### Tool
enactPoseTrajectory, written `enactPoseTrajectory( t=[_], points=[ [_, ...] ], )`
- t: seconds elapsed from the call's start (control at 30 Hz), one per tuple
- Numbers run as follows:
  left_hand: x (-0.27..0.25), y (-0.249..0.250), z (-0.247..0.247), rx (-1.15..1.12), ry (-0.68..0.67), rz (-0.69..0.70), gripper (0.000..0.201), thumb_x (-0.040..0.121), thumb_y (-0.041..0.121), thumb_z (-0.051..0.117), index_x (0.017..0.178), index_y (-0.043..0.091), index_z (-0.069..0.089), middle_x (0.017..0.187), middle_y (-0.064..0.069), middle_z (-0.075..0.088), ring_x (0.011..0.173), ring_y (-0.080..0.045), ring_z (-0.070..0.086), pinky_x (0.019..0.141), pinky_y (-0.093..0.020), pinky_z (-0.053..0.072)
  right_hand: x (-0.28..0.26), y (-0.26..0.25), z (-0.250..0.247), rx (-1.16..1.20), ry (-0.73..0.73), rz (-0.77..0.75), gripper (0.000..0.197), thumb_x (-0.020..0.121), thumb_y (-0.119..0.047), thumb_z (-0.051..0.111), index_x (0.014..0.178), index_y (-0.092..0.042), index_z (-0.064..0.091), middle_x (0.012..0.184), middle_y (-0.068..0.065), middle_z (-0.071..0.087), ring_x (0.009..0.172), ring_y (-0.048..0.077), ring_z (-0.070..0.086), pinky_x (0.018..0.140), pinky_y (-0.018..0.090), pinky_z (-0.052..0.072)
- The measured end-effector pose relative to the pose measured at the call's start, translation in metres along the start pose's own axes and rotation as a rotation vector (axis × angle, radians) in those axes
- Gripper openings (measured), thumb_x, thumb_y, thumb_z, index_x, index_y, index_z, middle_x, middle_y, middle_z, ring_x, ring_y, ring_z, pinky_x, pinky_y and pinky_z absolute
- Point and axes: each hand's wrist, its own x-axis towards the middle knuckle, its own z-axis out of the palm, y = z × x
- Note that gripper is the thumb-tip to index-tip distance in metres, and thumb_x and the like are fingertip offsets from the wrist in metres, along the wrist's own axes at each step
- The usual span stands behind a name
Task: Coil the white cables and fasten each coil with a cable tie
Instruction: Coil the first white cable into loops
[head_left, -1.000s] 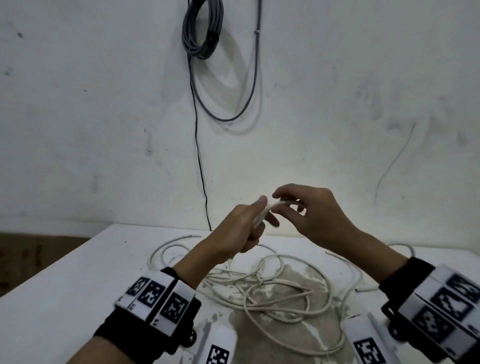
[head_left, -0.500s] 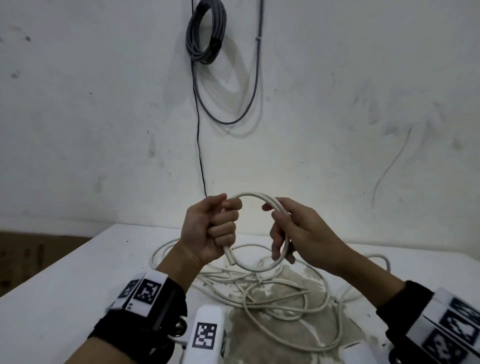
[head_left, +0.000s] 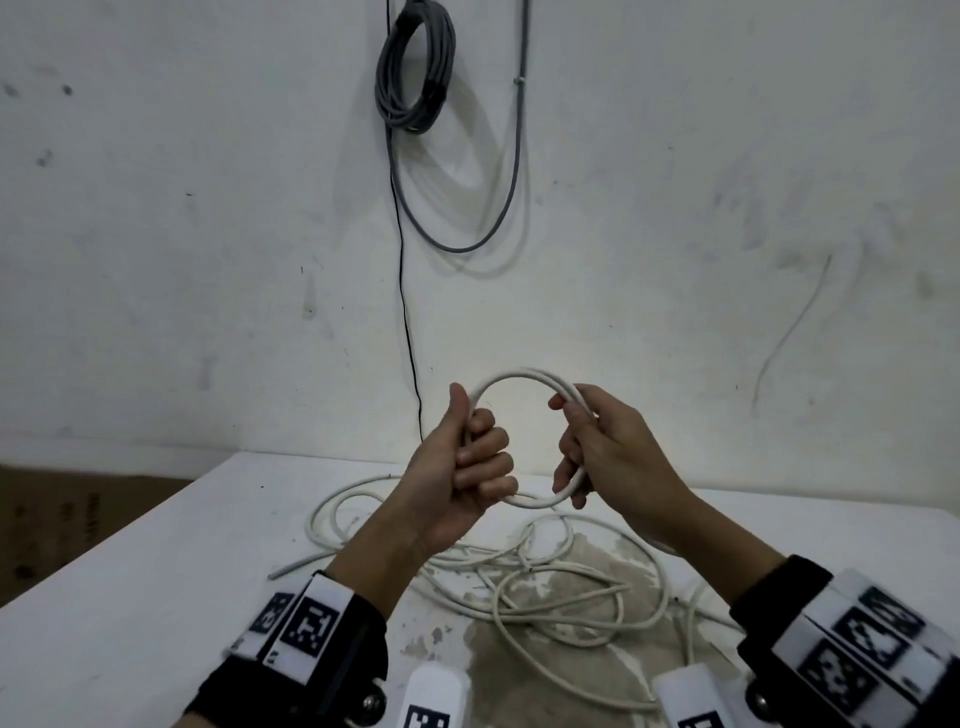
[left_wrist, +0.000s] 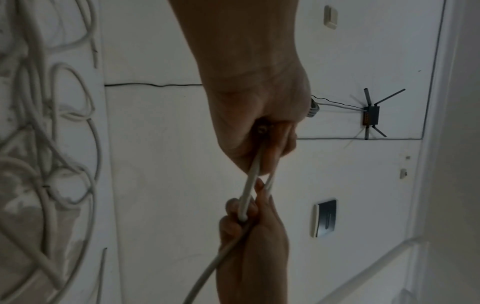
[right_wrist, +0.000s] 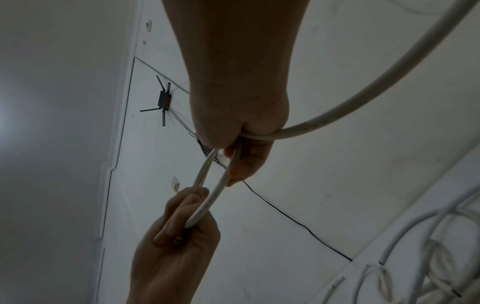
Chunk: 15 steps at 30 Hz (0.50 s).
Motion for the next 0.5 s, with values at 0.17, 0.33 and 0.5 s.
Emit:
enactPoseTrajectory(
  t=[0.17,0.33,0.5],
  points=[
    [0.010,0.011,0.007,-0.113,0.037,0.164,0.059,0.098,0.047,0.025,0.047,0.020,0.038,0.030,0.005,0.027,0.019,-0.002,0.023,0.032,-0.016,0.008,-0.001,0.019,-0.002,-0.303,-0.034,-0.111,0.026,0.097,-0.037,0.038,0.110,-0.019,0.051,0.075,0.005,0.059,0.039,0.015,0.055,0.038,0.022,0.042],
    [0.017,0.042,-0.002,-0.296,0.070,0.339,0.064,0.100,0.042,0.023,0.042,0.019,0.040,0.029,0.004,0.029,0.019,-0.006,0.026,0.027,-0.015,0.012,-0.016,0.050,-0.015,-0.805,0.151,-0.401,0.041,0.097,-0.045,0.032,0.123,-0.018,0.047,0.068,-0.004,0.064,0.051,0.014,0.057,0.054,0.025,0.039],
    [0.015,0.060,-0.008,-0.417,0.073,0.431,0.063,0.099,0.044,0.026,0.044,0.018,0.042,0.032,0.006,0.030,0.022,-0.008,0.027,0.028,-0.016,0.017,-0.013,0.079,-0.033,-1.106,0.333,-0.602,0.011,0.085,-0.006,0.052,0.093,-0.013,0.053,0.059,0.004,0.054,0.046,0.025,0.050,0.047,0.031,0.039]
  ],
)
